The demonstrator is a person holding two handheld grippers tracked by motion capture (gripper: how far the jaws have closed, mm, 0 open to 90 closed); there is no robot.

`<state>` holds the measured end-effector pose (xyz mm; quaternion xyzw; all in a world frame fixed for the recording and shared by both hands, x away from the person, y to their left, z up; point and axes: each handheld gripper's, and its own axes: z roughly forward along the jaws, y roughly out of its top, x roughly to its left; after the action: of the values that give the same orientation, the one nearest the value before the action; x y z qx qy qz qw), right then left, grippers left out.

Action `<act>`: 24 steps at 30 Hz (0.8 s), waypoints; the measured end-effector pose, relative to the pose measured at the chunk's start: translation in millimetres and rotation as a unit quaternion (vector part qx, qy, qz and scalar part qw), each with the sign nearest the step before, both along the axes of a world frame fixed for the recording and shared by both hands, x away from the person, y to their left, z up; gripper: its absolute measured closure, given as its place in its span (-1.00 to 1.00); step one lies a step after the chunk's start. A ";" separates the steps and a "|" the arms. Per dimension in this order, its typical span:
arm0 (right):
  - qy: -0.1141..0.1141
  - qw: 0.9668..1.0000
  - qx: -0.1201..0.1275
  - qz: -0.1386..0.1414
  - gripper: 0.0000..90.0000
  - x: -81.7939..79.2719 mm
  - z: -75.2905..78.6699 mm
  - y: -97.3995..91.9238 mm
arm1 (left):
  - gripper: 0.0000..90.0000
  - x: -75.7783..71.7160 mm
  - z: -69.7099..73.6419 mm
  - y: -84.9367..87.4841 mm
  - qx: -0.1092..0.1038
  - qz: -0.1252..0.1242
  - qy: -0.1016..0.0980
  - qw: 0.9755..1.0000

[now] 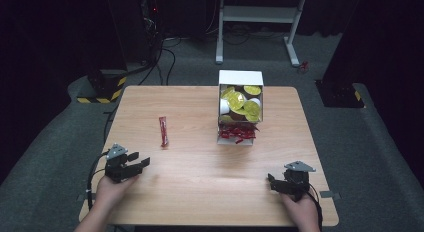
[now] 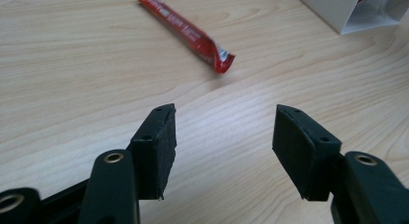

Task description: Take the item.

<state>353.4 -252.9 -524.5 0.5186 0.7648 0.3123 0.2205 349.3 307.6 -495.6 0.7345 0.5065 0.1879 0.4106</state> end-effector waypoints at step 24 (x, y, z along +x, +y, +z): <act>0.002 1.000 0.001 -0.004 -0.71 -0.7 0.1 0.6 | -0.71 -25.6 -34.9 7.0 0.088 0.035 0.020 0.995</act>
<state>352.7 -252.3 -524.4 0.5223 0.7629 0.3113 0.2197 323.7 314.6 -530.5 0.7532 0.5216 0.2311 0.3274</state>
